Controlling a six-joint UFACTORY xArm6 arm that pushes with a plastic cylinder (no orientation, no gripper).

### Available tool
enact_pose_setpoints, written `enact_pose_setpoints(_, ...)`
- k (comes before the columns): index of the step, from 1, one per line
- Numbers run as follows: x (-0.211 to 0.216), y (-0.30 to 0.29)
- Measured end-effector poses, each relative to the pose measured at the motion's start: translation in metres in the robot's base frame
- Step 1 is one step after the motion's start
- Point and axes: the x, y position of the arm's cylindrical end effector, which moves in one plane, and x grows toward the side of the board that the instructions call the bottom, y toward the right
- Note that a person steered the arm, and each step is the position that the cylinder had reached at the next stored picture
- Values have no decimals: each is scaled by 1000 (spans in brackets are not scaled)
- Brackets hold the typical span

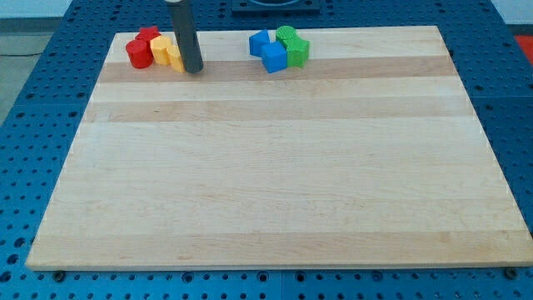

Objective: Separate the red star and red circle

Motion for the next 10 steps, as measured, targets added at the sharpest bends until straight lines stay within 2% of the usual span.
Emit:
enact_pose_setpoints(2, -51, 32)
enact_pose_setpoints(3, -82, 9)
enact_pose_setpoints(4, -93, -15)
enact_pose_setpoints(6, -95, -99)
enact_pose_setpoints(7, -75, -114)
enact_pose_setpoints(9, 4, -123)
enact_pose_setpoints(10, 16, -126)
